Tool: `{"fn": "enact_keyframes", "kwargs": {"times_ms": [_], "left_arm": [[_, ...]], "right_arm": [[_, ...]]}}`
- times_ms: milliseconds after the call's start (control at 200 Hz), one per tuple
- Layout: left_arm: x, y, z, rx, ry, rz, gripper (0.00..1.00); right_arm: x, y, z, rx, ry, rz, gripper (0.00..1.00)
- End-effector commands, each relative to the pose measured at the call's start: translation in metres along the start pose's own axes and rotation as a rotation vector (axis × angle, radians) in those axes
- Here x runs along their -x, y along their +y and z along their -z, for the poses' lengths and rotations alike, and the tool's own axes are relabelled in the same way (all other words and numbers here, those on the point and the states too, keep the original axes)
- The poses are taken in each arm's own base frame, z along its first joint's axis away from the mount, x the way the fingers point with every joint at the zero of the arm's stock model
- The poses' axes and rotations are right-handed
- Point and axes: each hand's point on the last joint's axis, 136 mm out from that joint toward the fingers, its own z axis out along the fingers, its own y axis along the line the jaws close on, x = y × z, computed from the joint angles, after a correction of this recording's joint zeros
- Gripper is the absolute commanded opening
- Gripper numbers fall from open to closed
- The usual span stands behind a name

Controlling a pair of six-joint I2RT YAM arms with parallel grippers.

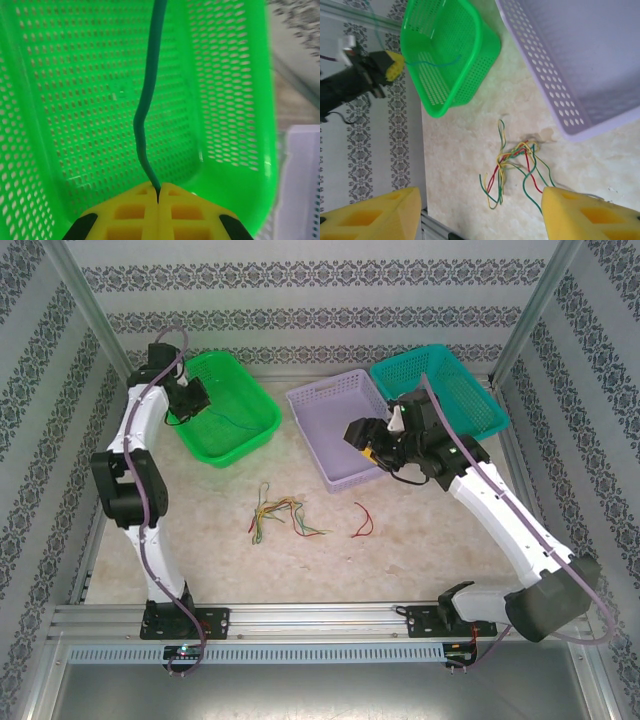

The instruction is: Untangle the cables

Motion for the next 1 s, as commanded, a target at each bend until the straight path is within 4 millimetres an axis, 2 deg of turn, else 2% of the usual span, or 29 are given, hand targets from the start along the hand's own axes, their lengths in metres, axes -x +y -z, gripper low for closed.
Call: {"fn": "enact_keyframes", "kwargs": {"times_ms": [0,75,140,230,400,540,610,689,804,929,994], "left_arm": [[-0.003,0.012,-0.006,0.092,0.055,-0.033,0.06],[-0.006,0.027,-0.004,0.191,0.064,-0.013,0.34],[-0.008,0.024,0.006,0.224,0.046,-0.033,0.48],[-0.009,0.013,0.03,0.278,-0.013,-0.094,0.67],[-0.018,-0.006,0.07,0.222,-0.057,-0.049,0.68],[-0.032,-0.036,0.108,0.11,-0.097,-0.032,0.65],[-0.046,-0.053,0.123,0.053,-0.101,-0.041,0.63],[-0.076,-0.074,0.128,-0.023,-0.054,-0.047,0.58],[-0.145,-0.106,0.124,-0.152,0.055,-0.087,0.53],[-0.221,-0.122,0.114,-0.245,0.14,-0.113,0.45],[-0.254,-0.119,0.103,-0.266,0.191,-0.105,0.4]], "right_arm": [[0.005,0.003,-0.003,-0.021,-0.015,0.022,0.65],[0.004,0.001,-0.003,-0.027,-0.004,0.029,0.65],[0.004,-0.007,-0.003,-0.054,-0.002,0.034,0.65],[0.002,-0.025,-0.002,-0.103,0.003,0.043,0.65],[-0.007,-0.068,0.006,-0.283,0.018,0.11,0.64],[-0.023,-0.099,0.01,-0.405,0.044,0.153,0.59],[-0.035,-0.113,0.008,-0.442,0.064,0.168,0.58],[-0.051,-0.131,0.003,-0.483,0.093,0.186,0.55],[-0.071,-0.155,-0.007,-0.555,0.145,0.246,0.5],[-0.088,-0.183,-0.018,-0.636,0.211,0.277,0.45],[-0.097,-0.196,-0.024,-0.665,0.254,0.27,0.43]]}}
